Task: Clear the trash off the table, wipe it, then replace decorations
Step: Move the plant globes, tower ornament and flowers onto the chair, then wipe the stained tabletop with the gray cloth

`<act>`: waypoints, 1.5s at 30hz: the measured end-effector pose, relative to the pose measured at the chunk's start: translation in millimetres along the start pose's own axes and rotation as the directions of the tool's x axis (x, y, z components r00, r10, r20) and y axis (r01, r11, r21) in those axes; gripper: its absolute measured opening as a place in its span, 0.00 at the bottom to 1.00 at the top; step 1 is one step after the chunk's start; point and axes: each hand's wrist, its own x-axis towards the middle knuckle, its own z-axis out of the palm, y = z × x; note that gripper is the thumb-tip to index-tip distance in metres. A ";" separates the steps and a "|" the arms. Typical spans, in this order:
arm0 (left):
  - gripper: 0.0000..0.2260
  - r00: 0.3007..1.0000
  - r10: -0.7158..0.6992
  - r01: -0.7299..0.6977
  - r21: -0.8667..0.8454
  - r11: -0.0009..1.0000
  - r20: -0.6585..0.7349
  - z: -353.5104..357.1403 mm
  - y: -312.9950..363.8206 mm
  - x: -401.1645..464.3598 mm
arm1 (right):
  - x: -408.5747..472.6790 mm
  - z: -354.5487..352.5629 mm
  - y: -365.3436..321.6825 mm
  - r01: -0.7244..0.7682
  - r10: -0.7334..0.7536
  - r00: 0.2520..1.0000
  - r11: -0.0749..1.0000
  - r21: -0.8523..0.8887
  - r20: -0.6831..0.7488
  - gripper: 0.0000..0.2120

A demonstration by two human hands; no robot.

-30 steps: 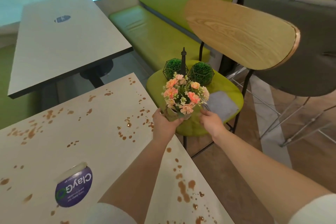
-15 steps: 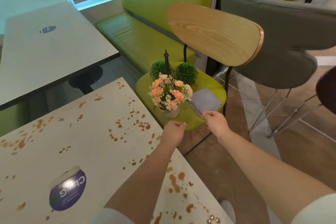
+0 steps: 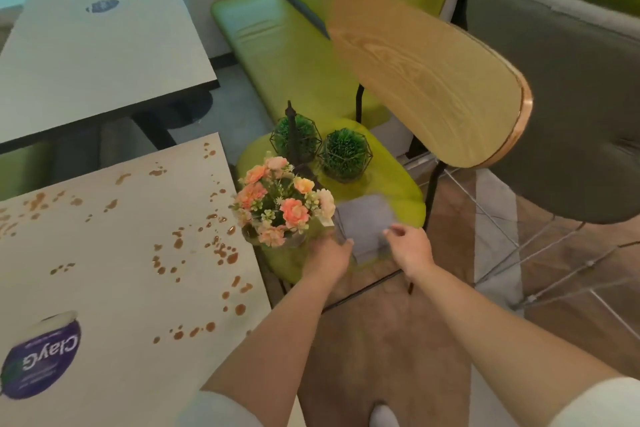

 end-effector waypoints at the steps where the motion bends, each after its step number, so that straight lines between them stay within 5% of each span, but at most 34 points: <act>1: 0.26 0.999 -0.009 0.010 0.030 0.999 -0.044 5.8 4.8 5.3 | 11.2 -1.6 4.5 0.012 -0.010 1.000 0.998 -0.057 0.024 0.18; 7: 0.30 0.968 -0.143 0.172 0.128 0.977 -0.207 28.9 18.7 31.1 | 45.3 -0.5 10.8 0.048 -0.036 0.998 0.972 -0.232 0.055 0.24; 13: 0.25 0.952 -0.159 0.218 0.217 0.951 -0.262 39.3 19.8 37.8 | 44.5 -6.1 -1.9 -0.122 0.138 0.975 0.987 -0.103 0.172 0.17; 19: 0.24 0.966 -0.142 0.150 0.020 0.988 -0.215 33.5 16.2 20.9 | 22.2 -11.0 -15.6 0.036 -0.118 0.972 0.929 0.368 0.202 0.11; 25: 0.29 0.973 -0.002 -0.042 -0.186 0.982 -0.231 18.3 -0.1 -3.0 | -7.3 -23.0 -32.4 0.218 -0.351 0.908 0.861 0.459 0.227 0.09; 32: 0.23 0.978 -0.020 -0.080 -0.466 0.881 -0.206 -7.0 -29.3 -57.1 | -58.1 -7.6 -50.2 0.169 -0.378 0.813 0.881 0.442 0.443 0.12; 38: 0.07 0.943 -0.016 -0.113 -0.365 0.924 -0.333 -26.3 -96.8 -108.3 | -106.8 38.9 -34.2 0.273 -0.341 0.785 0.940 0.206 0.517 0.10; 45: 0.08 0.920 -0.121 0.000 -0.308 0.951 -0.374 -43.0 -154.1 -139.8 | -155.0 89.4 -27.0 0.575 -0.499 0.702 0.818 0.009 0.509 0.10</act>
